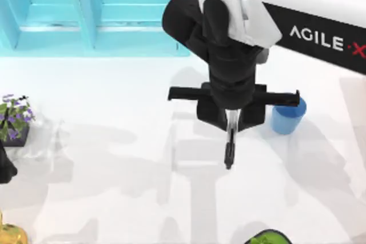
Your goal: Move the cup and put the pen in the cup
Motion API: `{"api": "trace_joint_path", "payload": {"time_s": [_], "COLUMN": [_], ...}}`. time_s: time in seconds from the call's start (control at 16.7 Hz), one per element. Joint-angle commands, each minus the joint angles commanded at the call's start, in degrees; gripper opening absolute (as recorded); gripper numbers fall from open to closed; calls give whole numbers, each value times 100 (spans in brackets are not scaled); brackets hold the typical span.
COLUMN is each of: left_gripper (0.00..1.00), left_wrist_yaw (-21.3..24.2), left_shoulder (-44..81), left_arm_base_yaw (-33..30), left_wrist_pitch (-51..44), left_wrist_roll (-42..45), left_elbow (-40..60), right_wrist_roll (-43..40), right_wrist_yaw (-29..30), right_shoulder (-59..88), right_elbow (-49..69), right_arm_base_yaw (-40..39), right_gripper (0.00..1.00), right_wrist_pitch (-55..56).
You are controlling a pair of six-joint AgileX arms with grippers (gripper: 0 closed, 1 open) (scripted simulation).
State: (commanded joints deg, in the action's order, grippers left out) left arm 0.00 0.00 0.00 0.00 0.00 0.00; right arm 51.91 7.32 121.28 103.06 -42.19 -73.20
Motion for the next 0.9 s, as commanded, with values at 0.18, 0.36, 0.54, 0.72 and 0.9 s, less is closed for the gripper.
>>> {"api": "trace_joint_path", "payload": {"time_s": [0.18,0.36,0.54,0.72,0.9], "left_gripper": [100,100,100,100,100], "left_wrist_yaw": [0,0,0,0,0], "left_shoulder": [0,0,0,0,0], "left_arm_base_yaw": [0,0,0,0,0], "left_wrist_pitch": [0,0,0,0,0], "left_wrist_roll": [0,0,0,0,0], "left_elbow": [0,0,0,0,0], "right_wrist_roll": [-472,-1125,-1876,-2654,-3400], "right_wrist_yaw": [608,1431,2360,3307,4182], "right_shoulder": [-109,-312,-626,-1056,-1563], "right_elbow": [-600,-1438,-2388,-3360,-4289], "right_arm_base_yaw": [-70,-162,-277,-413,-557], "right_gripper": [0,0,0,0,0], "right_wrist_pitch": [876,2305,4140,6211,8244]}}
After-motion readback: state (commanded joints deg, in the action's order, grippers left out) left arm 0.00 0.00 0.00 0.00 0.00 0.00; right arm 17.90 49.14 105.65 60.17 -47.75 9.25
